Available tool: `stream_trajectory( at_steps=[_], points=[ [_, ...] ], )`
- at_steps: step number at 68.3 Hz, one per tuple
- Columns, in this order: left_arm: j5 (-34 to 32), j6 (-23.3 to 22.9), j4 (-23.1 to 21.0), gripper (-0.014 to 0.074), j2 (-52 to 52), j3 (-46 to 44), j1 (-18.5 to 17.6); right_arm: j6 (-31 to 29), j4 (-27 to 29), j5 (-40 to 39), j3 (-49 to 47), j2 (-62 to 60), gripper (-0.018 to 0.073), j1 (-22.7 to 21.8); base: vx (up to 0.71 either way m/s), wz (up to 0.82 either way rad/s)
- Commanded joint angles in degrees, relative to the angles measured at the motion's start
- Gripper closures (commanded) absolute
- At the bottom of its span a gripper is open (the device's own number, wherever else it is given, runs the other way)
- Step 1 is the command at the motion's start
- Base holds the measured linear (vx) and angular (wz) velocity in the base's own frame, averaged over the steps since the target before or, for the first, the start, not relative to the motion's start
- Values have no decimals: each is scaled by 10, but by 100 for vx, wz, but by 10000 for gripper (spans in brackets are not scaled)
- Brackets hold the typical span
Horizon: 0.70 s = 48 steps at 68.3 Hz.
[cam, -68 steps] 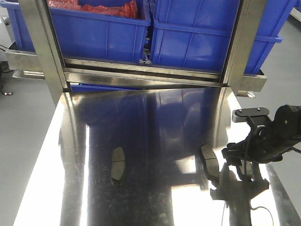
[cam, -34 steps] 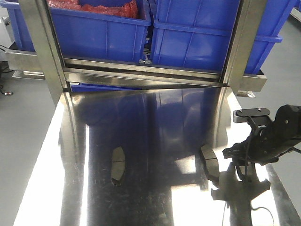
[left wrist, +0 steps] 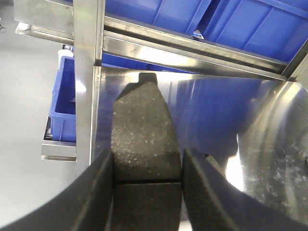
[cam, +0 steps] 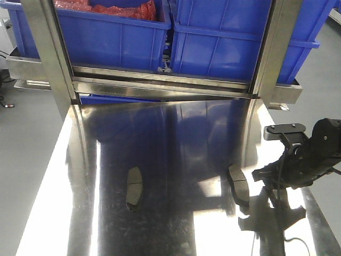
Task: Move and align brake pads A on conveyor
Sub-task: 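Close the right gripper on the brake pad and lift it away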
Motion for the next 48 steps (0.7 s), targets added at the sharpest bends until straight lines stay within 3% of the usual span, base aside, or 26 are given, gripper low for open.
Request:
stream_trajectory(
  at_steps=[1, 48],
  points=[
    [-41, 0, 13, 419, 0, -17, -3, -5, 0, -13, -13, -38, 481, 0, 0, 0],
    [-41, 0, 13, 419, 0, -17, -3, -5, 2, -24, 1, -185, 483, 0, 0, 0]
  ],
)
